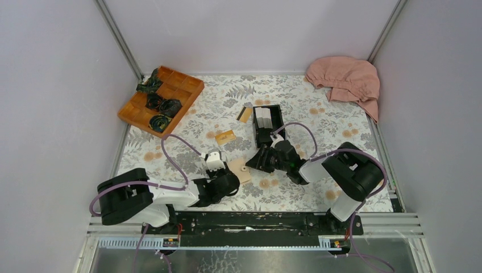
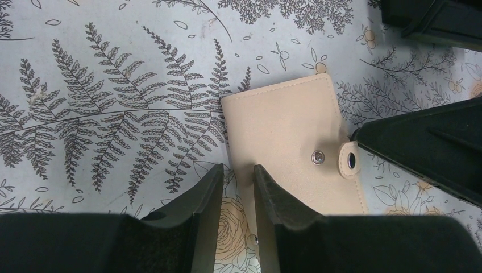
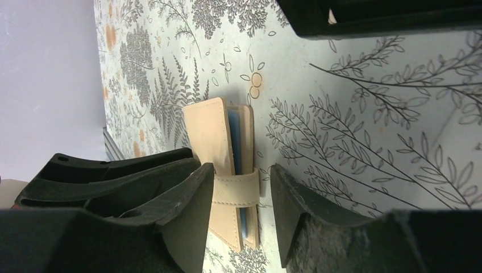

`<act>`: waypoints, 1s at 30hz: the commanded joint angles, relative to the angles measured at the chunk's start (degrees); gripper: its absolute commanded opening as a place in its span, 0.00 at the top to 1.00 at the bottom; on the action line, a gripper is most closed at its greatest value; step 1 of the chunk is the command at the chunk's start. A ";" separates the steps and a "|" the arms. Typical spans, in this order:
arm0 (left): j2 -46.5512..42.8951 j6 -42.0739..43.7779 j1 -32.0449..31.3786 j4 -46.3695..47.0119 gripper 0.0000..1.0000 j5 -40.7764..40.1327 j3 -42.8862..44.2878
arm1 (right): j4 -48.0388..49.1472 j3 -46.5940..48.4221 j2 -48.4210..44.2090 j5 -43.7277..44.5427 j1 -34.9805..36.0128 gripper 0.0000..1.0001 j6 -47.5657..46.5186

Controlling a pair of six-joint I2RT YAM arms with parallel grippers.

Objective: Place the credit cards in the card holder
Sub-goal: Close the card holder at the center of the board.

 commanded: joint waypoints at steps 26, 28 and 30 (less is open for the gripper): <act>3.01 4.06 0.23 -2.75 0.68 8.66 -3.45 | 0.36 -3.79 -0.90 2.51 2.43 0.48 1.57; 2.97 4.13 0.23 -2.58 0.68 8.77 -3.45 | 0.49 -3.55 -0.55 2.48 2.73 0.48 1.68; 3.07 4.15 0.28 -2.48 0.68 8.88 -3.46 | 0.69 -3.37 -0.06 2.52 2.92 0.48 1.71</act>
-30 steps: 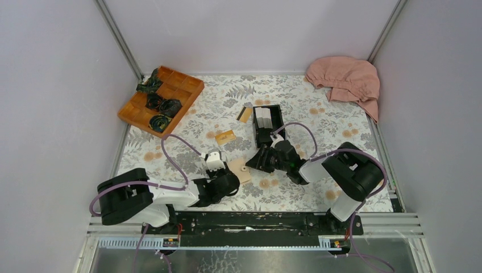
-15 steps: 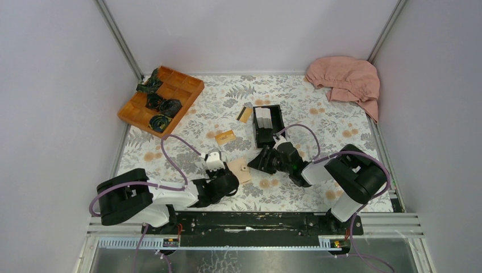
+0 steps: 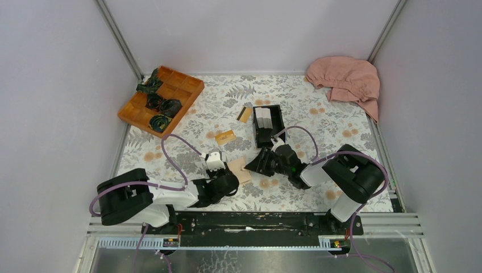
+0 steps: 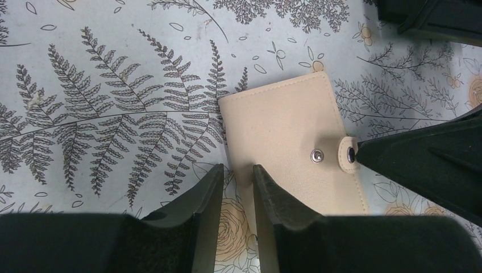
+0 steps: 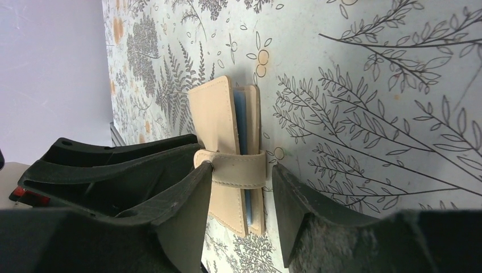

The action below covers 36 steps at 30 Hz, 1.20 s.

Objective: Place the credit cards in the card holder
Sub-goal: Close the card holder at the center of the board.

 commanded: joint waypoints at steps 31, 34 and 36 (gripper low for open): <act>4.46 3.94 0.54 -3.98 0.68 9.28 -1.33 | -0.30 2.44 5.39 0.03 2.94 0.50 0.46; 4.66 4.13 0.52 -3.69 0.68 9.45 -1.26 | -0.57 2.74 5.61 0.44 3.48 0.50 0.46; 4.59 4.21 0.56 -3.68 0.68 9.47 -1.24 | -0.61 2.94 5.86 0.62 3.63 0.50 0.43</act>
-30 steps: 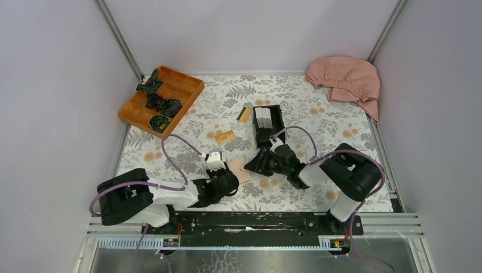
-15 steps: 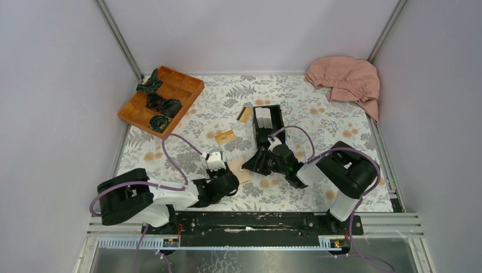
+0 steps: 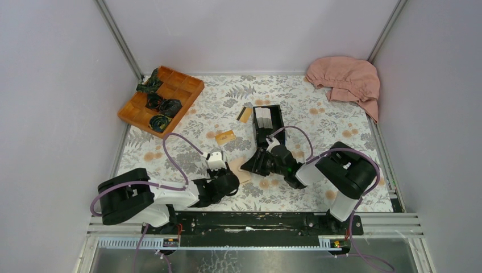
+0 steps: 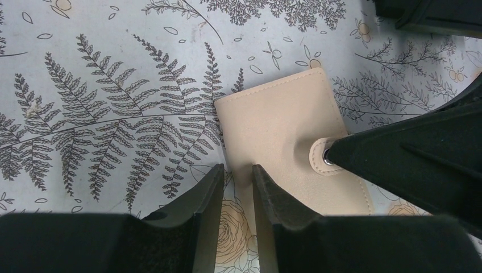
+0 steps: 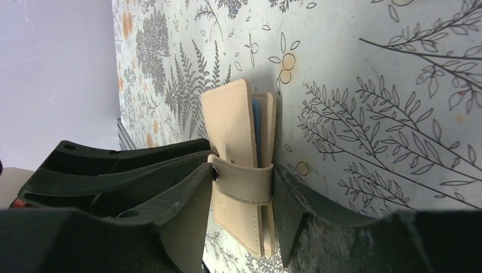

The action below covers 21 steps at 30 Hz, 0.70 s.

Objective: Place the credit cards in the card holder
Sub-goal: Close the card holder at the center of the board.

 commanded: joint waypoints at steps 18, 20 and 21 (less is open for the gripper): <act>3.97 2.08 0.39 -3.47 0.68 9.65 -2.03 | -5.19 1.18 3.28 2.05 2.22 0.52 -0.90; 4.06 2.08 0.40 -3.42 0.68 9.73 -2.05 | -5.25 1.07 3.30 2.34 2.31 0.52 -0.86; 4.07 2.08 0.44 -3.29 0.68 9.78 -2.10 | -5.29 1.05 3.28 2.46 2.30 0.52 -0.83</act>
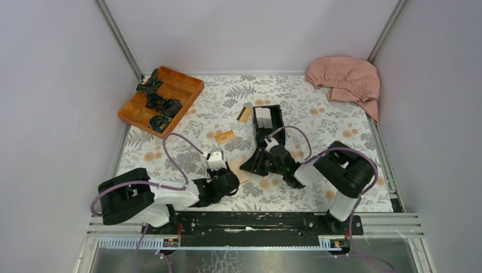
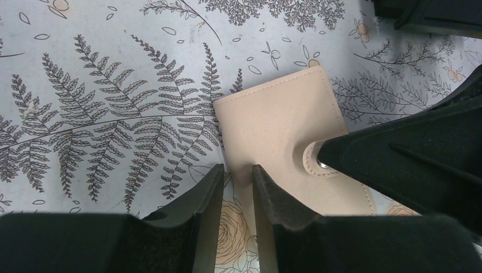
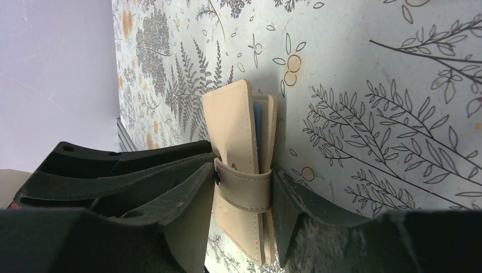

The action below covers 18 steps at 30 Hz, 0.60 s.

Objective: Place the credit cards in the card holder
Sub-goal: Close the card holder at the center of the board.

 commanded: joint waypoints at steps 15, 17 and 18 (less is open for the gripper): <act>4.13 1.65 0.40 -2.66 0.69 9.81 -3.10 | -6.51 0.99 2.97 2.82 1.74 0.57 -0.58; 4.26 1.60 0.46 -2.54 0.69 9.93 -3.22 | -6.50 1.12 2.92 2.84 1.77 0.58 -0.59; 4.33 1.54 0.38 -2.44 0.69 9.96 -3.30 | -6.50 1.12 2.91 2.93 1.77 0.58 -0.53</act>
